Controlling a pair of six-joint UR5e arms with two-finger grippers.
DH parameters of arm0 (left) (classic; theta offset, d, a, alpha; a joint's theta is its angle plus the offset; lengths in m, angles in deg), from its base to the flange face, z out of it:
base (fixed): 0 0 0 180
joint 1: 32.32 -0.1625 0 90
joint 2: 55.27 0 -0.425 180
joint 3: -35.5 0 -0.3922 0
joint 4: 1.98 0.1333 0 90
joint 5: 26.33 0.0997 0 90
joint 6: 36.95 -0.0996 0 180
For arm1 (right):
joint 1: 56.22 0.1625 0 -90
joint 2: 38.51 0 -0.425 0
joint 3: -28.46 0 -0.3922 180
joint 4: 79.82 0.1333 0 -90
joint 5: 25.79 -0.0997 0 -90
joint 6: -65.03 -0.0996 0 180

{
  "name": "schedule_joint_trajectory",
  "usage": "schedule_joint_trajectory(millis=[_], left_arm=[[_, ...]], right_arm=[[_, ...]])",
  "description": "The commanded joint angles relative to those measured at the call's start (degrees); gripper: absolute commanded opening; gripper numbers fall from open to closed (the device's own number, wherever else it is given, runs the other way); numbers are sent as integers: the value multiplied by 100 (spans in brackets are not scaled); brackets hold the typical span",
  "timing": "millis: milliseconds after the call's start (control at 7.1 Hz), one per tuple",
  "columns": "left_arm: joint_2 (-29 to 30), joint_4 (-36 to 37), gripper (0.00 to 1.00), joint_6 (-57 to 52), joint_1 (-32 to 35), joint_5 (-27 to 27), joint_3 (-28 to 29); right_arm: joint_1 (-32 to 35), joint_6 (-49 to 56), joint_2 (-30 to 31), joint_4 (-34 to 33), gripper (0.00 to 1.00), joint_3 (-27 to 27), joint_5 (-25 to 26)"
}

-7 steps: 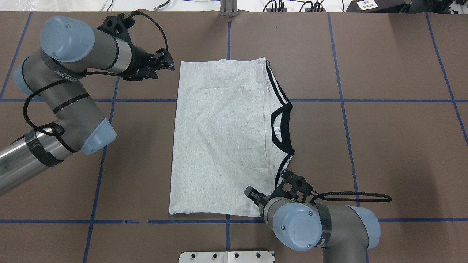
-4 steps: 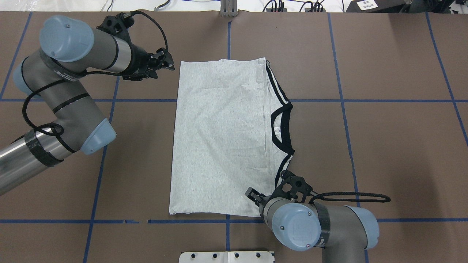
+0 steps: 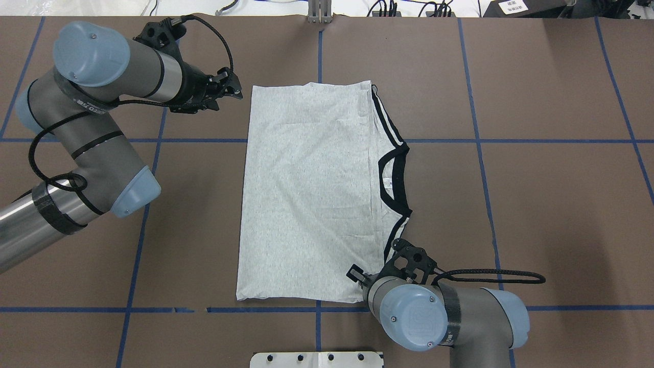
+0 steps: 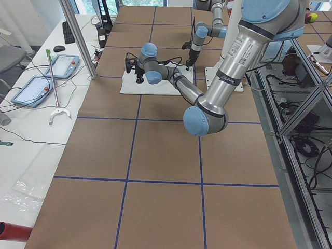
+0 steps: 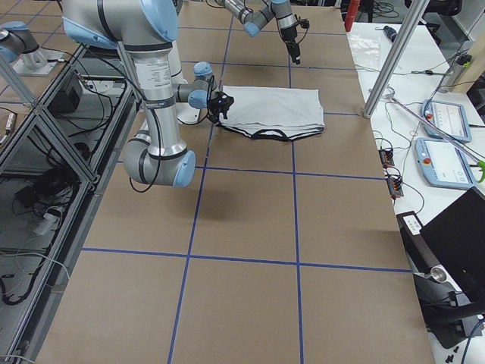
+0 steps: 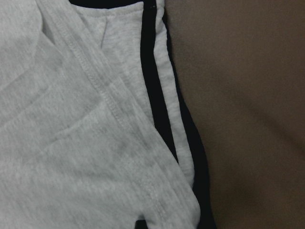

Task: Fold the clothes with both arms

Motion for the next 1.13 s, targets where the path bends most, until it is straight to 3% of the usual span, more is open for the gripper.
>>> schedule_joint_trajectory(millis=[0, 422, 563, 986], left_arm=[[-5, 295, 65, -2, -16, 0, -182], [4, 304, 65, 24, -16, -9, -260], [-39, 304, 65, 494, -51, -35, -513], [-847, 295, 65, 1656, -1165, 448, -1629]], right_arm=[[0, 17, -18, -18, 0, -62, -13], [17, 8, -36, -26, 0, -185, -101], [17, -1, -10, -35, 0, -246, -101], [26, -1, 17, -26, 0, -282, -101]])
